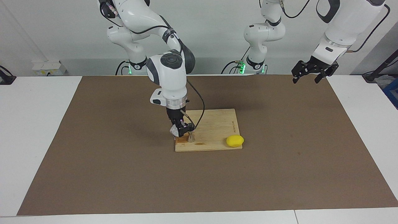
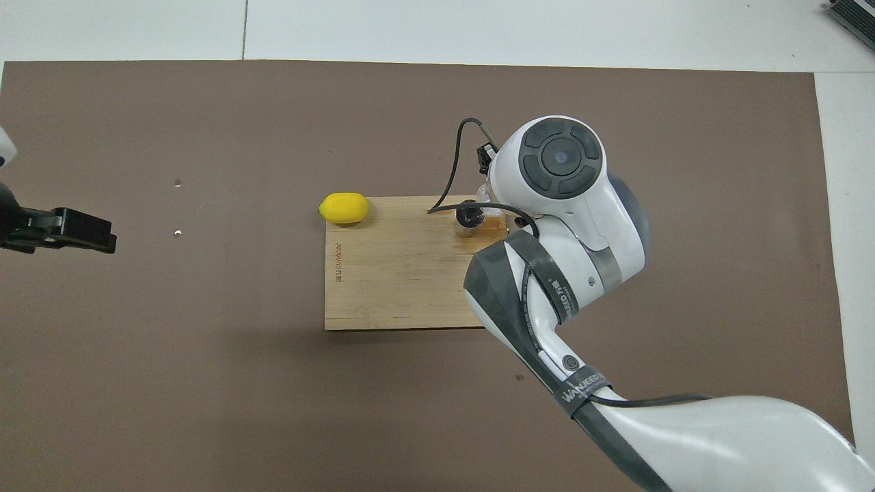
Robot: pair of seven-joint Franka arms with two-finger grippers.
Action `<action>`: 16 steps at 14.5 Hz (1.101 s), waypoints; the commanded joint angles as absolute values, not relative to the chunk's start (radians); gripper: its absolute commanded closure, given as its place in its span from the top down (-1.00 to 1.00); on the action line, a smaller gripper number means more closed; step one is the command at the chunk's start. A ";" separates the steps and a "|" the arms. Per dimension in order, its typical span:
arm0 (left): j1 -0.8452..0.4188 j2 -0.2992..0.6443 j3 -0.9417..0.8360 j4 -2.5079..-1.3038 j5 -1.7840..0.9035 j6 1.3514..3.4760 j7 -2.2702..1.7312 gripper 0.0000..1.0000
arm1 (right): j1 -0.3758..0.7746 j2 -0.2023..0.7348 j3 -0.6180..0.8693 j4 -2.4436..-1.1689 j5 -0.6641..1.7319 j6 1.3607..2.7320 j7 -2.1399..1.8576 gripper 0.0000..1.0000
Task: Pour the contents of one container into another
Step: 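Tilt the clear cup over the metal cup with the right gripper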
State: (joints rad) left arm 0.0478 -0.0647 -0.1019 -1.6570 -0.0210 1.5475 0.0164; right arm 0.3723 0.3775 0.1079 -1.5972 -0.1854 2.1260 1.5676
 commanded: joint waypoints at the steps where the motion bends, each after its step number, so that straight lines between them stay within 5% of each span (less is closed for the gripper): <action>1: 0.055 -0.097 -0.106 -1.697 -0.029 1.569 0.026 1.00 | 0.380 0.380 0.107 -1.601 -0.242 2.146 1.586 -1.00; 16: 0.060 -0.097 -0.106 -1.697 -0.029 1.569 0.026 1.00 | 0.422 0.368 0.107 -1.624 -0.403 2.145 1.582 -1.00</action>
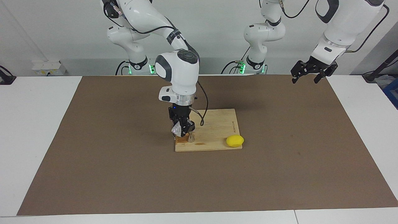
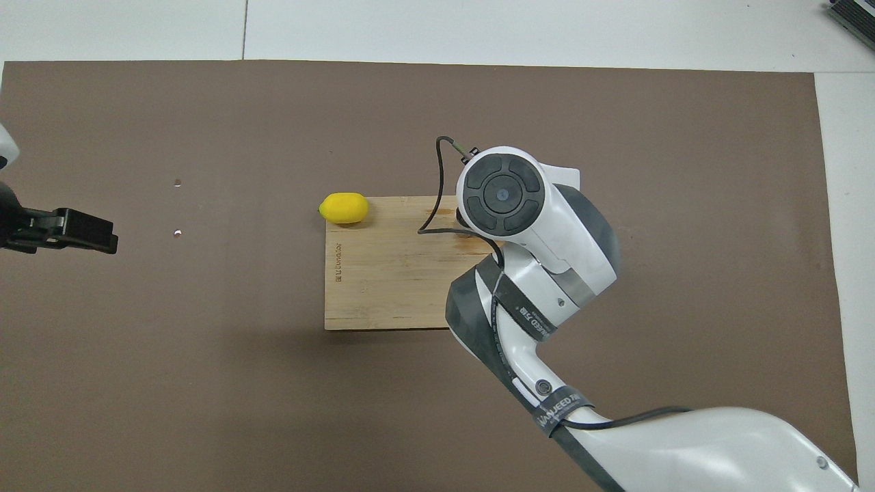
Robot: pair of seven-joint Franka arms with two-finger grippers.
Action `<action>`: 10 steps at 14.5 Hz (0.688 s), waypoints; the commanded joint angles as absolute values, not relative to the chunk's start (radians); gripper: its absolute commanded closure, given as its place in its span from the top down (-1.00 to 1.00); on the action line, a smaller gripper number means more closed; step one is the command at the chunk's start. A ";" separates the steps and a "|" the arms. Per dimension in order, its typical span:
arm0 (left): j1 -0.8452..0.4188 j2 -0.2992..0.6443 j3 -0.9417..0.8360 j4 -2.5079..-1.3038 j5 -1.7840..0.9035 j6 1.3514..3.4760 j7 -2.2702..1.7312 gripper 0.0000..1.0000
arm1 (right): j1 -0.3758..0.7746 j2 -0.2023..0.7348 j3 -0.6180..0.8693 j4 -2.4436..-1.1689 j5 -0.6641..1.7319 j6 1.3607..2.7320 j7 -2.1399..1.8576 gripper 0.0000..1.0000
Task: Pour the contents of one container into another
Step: 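Tilt the clear cup over the metal cup with the right gripper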
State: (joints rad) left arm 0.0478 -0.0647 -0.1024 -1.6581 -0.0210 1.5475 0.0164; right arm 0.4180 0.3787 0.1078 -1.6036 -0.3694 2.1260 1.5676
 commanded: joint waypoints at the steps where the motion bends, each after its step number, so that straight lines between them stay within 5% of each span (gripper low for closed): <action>1: 0.060 -0.097 -0.106 -1.697 -0.029 1.569 0.028 1.00 | 0.423 0.368 0.107 -1.626 -0.405 2.145 1.583 -1.00; 10: 0.060 -0.097 -0.106 -1.697 -0.029 1.569 0.026 1.00 | 0.437 0.357 0.107 -1.651 -0.457 2.146 1.582 -1.00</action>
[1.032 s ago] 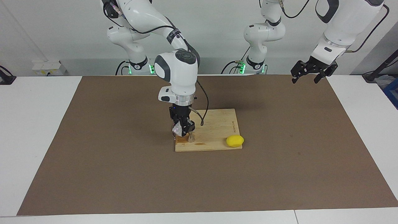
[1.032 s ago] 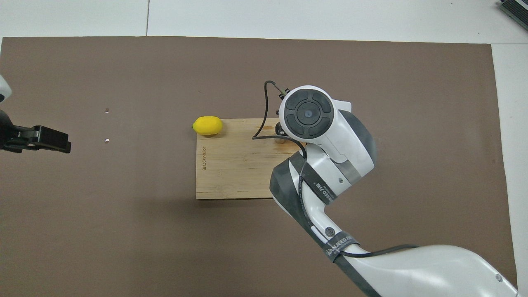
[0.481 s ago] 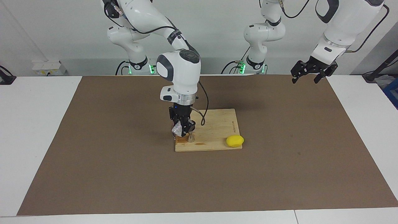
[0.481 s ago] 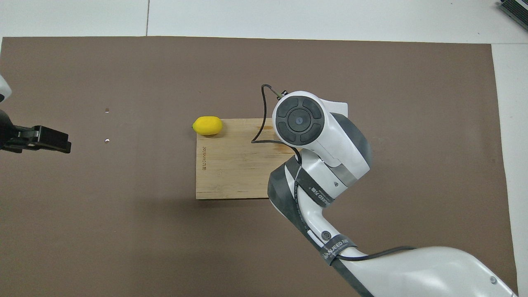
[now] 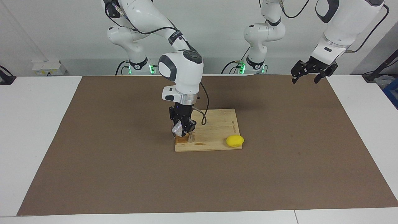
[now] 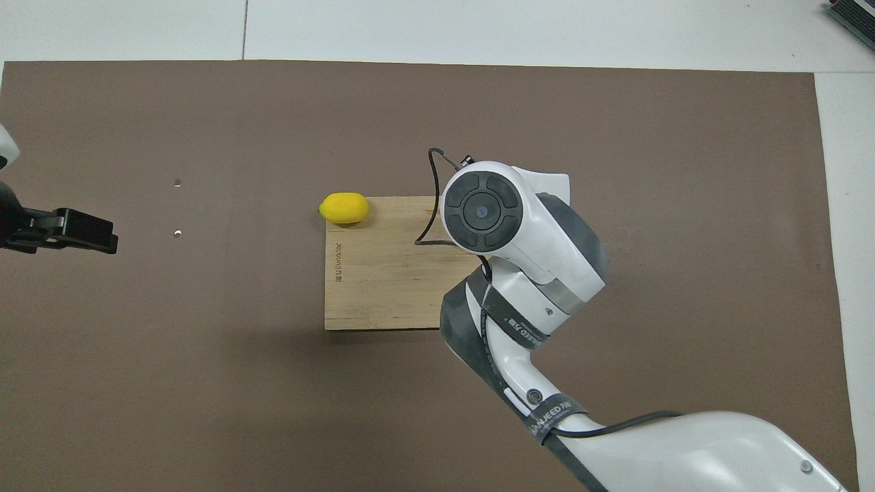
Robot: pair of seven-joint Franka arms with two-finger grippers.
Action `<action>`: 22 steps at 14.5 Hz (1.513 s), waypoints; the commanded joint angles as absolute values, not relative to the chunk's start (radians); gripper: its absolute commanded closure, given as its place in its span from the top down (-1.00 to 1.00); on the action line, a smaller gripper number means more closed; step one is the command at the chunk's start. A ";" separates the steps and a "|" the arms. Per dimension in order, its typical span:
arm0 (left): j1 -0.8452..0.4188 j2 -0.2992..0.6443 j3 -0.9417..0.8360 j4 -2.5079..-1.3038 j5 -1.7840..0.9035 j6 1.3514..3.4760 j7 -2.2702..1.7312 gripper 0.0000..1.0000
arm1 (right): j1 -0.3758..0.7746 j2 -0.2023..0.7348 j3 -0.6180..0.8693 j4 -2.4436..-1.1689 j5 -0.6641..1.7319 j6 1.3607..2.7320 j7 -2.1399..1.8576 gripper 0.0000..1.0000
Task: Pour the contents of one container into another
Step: 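Tilt the clear cup over the metal cup with the right gripper, then turn the clear cup upright and lift it away with the right gripper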
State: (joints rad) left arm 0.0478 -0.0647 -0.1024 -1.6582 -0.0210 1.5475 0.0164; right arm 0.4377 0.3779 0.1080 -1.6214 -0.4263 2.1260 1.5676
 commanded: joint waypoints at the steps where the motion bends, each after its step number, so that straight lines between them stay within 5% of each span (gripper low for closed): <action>1: 0.060 -0.097 -0.106 -1.697 -0.029 1.569 0.026 1.00 | 0.437 0.357 0.107 -1.651 -0.462 2.146 1.582 -1.00; 8: 0.060 -0.097 -0.106 -1.697 -0.029 1.569 0.026 1.00 | 0.428 0.365 0.107 -1.634 -0.431 2.140 1.585 -1.00; 22: 0.060 -0.097 -0.106 -1.697 -0.029 1.569 0.028 1.00 | 0.276 0.365 0.101 -1.601 0.093 2.117 1.583 -1.00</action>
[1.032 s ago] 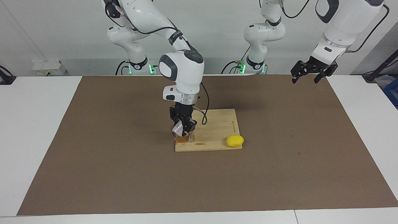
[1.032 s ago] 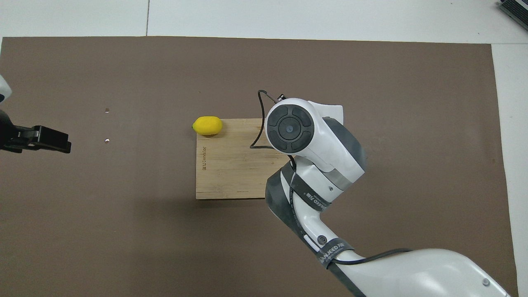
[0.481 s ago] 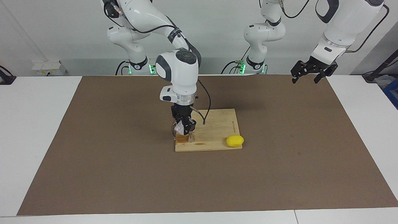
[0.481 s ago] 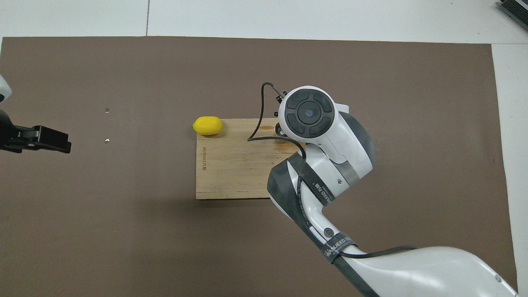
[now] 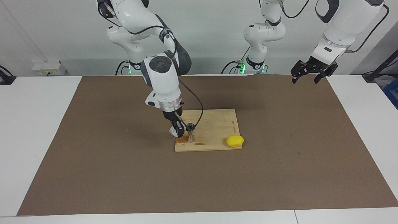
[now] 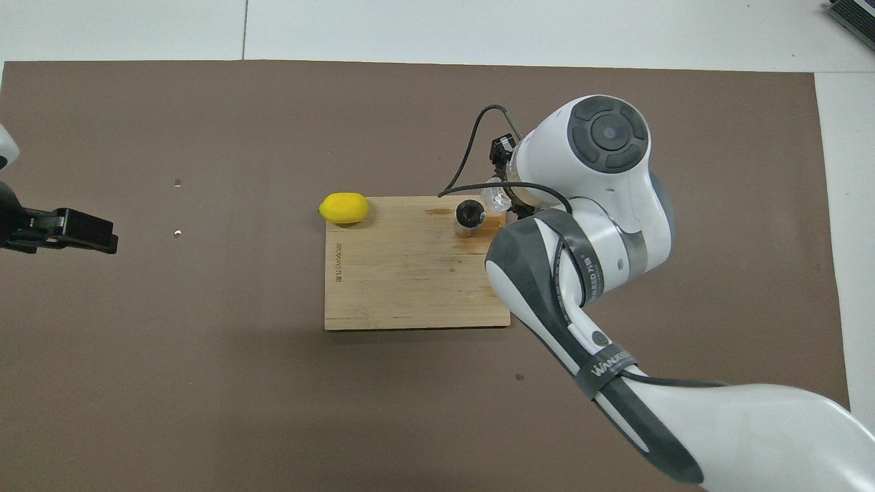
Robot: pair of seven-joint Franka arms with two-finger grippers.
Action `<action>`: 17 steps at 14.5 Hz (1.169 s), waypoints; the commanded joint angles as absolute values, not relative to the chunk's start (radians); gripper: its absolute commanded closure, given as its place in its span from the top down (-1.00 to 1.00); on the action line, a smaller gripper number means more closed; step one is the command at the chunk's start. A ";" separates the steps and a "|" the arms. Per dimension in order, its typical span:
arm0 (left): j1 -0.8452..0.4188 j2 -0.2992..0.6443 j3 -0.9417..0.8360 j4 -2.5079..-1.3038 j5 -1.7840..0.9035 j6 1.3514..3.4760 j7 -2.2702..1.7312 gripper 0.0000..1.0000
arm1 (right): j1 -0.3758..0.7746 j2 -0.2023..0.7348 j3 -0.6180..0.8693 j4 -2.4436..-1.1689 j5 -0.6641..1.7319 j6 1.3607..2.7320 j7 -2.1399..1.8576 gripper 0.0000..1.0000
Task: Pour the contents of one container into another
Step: 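Turn the clear cup upright and lift it away with the right gripper, then carry the clear cup with the right gripper back to its starting spot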
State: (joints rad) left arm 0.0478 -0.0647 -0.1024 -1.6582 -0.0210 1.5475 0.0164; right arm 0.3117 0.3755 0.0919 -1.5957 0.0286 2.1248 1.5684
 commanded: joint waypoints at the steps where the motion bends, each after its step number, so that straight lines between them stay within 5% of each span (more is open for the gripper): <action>1: 0.060 -0.097 -0.106 -1.697 -0.029 1.569 0.026 1.00 | 0.247 0.361 0.100 -1.617 0.138 2.111 1.582 -1.00; 10: 0.060 -0.097 -0.106 -1.697 -0.029 1.569 0.026 1.00 | -0.035 0.333 0.101 -1.807 0.540 2.108 1.347 -1.00; 17: 0.060 -0.097 -0.106 -1.697 -0.029 1.569 0.028 1.00 | -0.166 0.405 0.101 -1.861 0.713 2.086 1.079 -1.00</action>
State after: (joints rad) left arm 0.0478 -0.0647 -0.1024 -1.6582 -0.0210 1.5475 0.0164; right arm -0.1317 0.3998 0.0890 -1.8278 0.6491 2.0954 1.1854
